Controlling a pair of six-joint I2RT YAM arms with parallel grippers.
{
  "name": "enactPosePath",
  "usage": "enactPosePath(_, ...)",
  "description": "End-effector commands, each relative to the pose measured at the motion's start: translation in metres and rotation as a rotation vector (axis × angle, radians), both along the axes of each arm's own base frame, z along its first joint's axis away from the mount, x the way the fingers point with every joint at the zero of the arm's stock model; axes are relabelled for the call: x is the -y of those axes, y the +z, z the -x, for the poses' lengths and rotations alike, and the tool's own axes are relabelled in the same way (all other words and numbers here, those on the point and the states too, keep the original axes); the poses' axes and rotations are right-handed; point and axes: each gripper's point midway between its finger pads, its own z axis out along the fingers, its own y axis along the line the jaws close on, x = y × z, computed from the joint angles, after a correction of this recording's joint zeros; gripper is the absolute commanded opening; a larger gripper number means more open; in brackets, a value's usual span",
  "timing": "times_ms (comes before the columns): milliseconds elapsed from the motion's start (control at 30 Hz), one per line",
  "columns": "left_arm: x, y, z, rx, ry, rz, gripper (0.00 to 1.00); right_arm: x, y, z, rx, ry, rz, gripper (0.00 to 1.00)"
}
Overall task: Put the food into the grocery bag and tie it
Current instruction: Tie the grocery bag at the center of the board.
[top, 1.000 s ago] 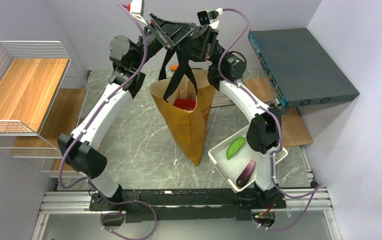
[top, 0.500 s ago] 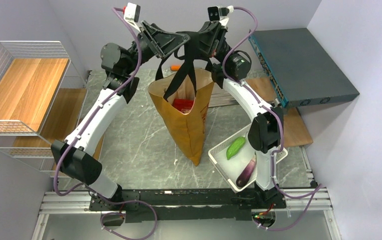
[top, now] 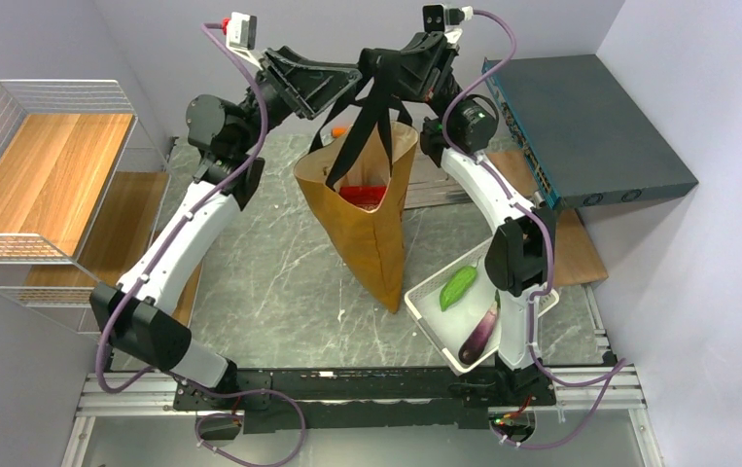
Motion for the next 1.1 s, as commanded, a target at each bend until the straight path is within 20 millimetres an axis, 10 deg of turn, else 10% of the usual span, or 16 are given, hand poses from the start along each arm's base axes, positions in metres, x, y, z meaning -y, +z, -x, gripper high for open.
enactPosePath(0,-0.027,0.030,0.015,0.095,0.195,0.005,0.99,0.068,0.066,0.075,0.023,0.260,-0.177,0.00)
enactPosePath(267,-0.038,0.022,0.016,0.140,0.402,-0.177,0.99,0.062,0.065,0.071,0.017,0.259,-0.148,0.00)
enactPosePath(733,0.015,-0.002,0.068,0.341,0.162,-0.284,0.80,0.051,0.062,0.069,0.017,0.242,-0.083,0.00)
enactPosePath(1067,0.025,-0.016,0.049,0.363,0.269,-0.344,0.99,0.050,0.058,0.076,0.041,0.241,-0.060,0.00)
